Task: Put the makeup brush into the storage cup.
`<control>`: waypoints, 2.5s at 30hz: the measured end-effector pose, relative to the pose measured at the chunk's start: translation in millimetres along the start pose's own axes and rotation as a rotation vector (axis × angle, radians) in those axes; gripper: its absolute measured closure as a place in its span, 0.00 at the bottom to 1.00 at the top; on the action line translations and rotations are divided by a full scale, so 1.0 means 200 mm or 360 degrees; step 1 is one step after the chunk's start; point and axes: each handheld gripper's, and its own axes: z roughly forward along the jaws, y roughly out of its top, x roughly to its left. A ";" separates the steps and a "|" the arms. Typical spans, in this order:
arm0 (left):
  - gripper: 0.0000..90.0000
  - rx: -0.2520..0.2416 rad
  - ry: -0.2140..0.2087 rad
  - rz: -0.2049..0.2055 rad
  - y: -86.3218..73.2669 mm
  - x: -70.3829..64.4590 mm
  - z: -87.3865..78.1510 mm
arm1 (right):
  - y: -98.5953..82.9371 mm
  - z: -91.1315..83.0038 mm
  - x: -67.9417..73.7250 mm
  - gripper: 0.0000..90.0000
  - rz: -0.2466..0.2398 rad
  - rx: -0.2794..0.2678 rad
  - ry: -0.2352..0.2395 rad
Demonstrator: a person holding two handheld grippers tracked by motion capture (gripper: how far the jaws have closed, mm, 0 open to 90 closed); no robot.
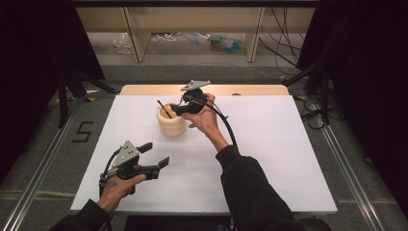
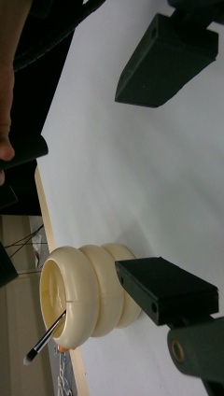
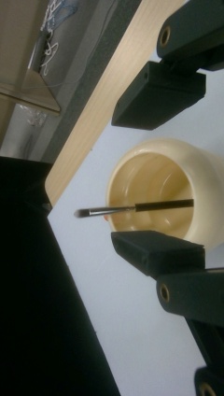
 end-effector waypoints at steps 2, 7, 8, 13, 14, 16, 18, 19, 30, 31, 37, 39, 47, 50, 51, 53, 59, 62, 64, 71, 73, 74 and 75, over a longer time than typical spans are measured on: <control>0.18 -0.0003 0.0000 0.0002 0.00 0.00 0.00 | 0.00 -0.04 -0.01 0.38 0.0001 -0.0007 -0.0007; 0.18 -0.0003 0.0005 -0.0018 0.00 0.00 0.00 | -0.01 -0.13 -0.01 0.34 -0.0011 -0.0043 -0.0001; 0.18 -0.0001 0.0002 -0.0004 0.00 0.00 0.00 | -0.02 -0.15 -0.01 0.32 -0.0009 -0.0049 -0.0006; 0.18 0.0000 0.0005 0.0009 0.00 0.00 0.00 | -0.05 -0.24 -0.02 0.32 -0.0020 -0.0073 -0.0013; 0.18 0.0000 0.0006 0.0010 0.00 0.00 0.00 | -0.06 -0.25 -0.02 0.32 -0.0018 -0.0082 -0.0016; 0.18 0.0000 0.0007 0.0011 0.00 0.00 0.00 | -0.07 -0.28 -0.02 0.32 -0.0023 -0.0088 -0.0006; 0.18 -0.0003 0.0006 0.0010 0.00 0.00 0.00 | -0.08 -0.30 -0.02 0.32 -0.0022 -0.0105 -0.0004; 0.18 -0.0004 0.0006 0.0012 0.00 0.00 0.00 | -0.08 -0.32 -0.02 0.31 -0.0017 -0.0105 0.0005; 0.18 -0.0006 -0.0002 -0.0004 0.00 0.00 0.00 | -0.16 -0.42 -0.03 0.18 0.0061 -0.0173 0.0068; 0.17 0.0003 0.0013 -0.0025 0.00 0.00 0.00 | -0.17 -0.43 -0.03 0.18 0.0065 -0.0180 0.0071; 0.18 0.0000 -0.0004 -0.0017 0.00 0.00 0.00 | -0.20 -0.47 -0.04 0.18 0.0072 -0.0191 0.0052; 0.18 -0.0005 -0.0004 -0.0020 0.00 0.00 0.00 | -0.21 -0.48 -0.05 0.18 0.0064 -0.0196 0.0037; 0.17 -0.0061 0.0009 -0.0063 0.00 -0.01 0.01 | -0.25 -0.53 -0.05 0.18 0.0069 -0.0197 0.0018; 0.18 -0.0071 0.0009 -0.0069 0.00 -0.01 0.01 | -0.26 -0.55 -0.05 0.18 0.0051 -0.0207 -0.0001; 0.17 -0.0072 0.0009 -0.0069 0.00 -0.01 0.01 | -0.27 -0.56 -0.04 0.18 0.0063 -0.0188 0.0005; 0.18 -0.0074 0.0009 -0.0068 0.00 -0.01 0.01 | -0.28 -0.58 -0.04 0.18 0.0057 -0.0195 -0.0003; 0.17 -0.0080 0.0012 -0.0074 0.00 -0.01 0.01 | -0.30 -0.63 -0.04 0.18 0.0067 -0.0223 0.0000; 0.17 -0.0076 0.0012 -0.0065 0.00 -0.01 0.01 | -0.32 -0.66 -0.04 0.18 0.0056 -0.0244 -0.0033; 0.17 -0.0079 0.0011 -0.0065 0.00 -0.01 0.01 | -0.33 -0.66 -0.04 0.18 0.0069 -0.0227 -0.0023; 0.18 -0.0090 0.0011 -0.0081 0.00 -0.01 0.01 | -0.39 -0.69 -0.02 0.18 0.0058 -0.0202 -0.0038; 0.17 -0.0022 0.0012 0.0005 0.00 0.01 -0.01 | -0.41 -0.70 -0.02 0.18 0.0049 -0.0201 -0.0044; 0.17 -0.0025 0.0012 0.0000 0.01 0.01 -0.01 | -0.42 -0.71 -0.01 0.18 0.0039 -0.0207 -0.0057; 0.17 -0.0027 0.0005 0.0006 0.01 0.01 -0.01 | -0.42 -0.71 -0.01 0.18 0.0038 -0.0214 -0.0063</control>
